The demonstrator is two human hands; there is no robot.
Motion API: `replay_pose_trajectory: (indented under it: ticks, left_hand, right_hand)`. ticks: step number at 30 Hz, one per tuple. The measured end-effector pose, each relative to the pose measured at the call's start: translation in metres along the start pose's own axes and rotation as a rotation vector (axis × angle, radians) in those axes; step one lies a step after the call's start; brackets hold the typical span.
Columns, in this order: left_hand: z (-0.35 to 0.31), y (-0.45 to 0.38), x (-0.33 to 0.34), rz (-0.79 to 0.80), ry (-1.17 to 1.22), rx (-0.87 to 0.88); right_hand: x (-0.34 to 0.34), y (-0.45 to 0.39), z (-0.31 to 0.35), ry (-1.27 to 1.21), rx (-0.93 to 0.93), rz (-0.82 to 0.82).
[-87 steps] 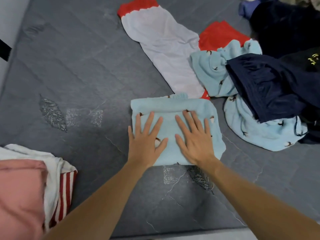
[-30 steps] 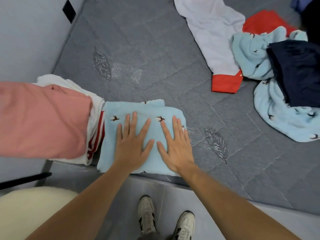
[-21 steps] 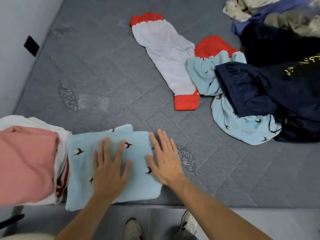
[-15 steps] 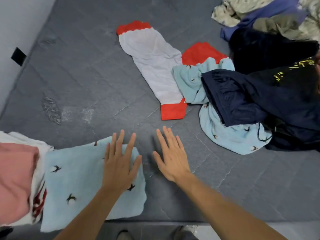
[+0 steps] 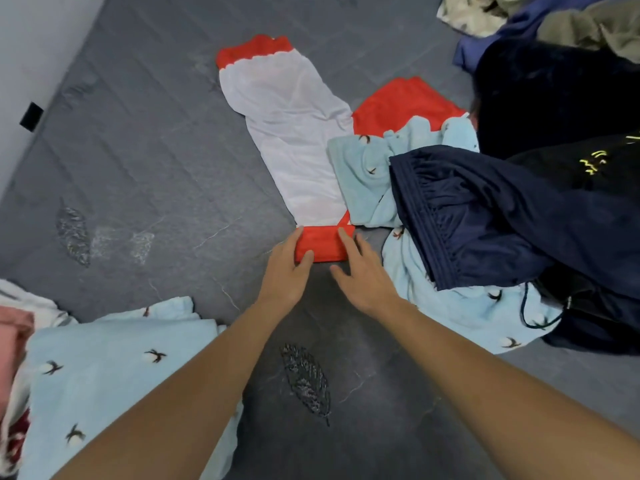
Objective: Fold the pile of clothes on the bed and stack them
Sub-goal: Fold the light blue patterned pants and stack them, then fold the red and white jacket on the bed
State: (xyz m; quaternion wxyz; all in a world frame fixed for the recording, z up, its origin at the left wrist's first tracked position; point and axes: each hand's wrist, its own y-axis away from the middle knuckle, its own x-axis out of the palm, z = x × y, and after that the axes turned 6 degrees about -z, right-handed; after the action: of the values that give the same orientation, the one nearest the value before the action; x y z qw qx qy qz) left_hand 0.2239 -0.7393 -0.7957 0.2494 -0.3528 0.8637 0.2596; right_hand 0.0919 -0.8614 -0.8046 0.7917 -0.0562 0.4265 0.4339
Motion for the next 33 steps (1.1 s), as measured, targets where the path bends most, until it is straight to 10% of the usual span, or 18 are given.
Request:
replay_pose_trajectory:
  ticks: [10, 20, 33]
  left_hand:
    - [-0.001, -0.06, 0.024, -0.11, 0.166, -0.158]
    - [0.068, -0.001, -0.077, -0.113, -0.014, -0.15]
    - [0.142, -0.005, -0.162, 0.034, -0.081, 0.057]
  right_hand:
    - [0.017, -0.051, 0.008, -0.416, 0.18, -0.175]
    - [0.068, 0.012, 0.073, -0.303, 0.001, -0.021]
    - [0.127, 0.002, 0.122, 0.495, -0.246, -0.177]
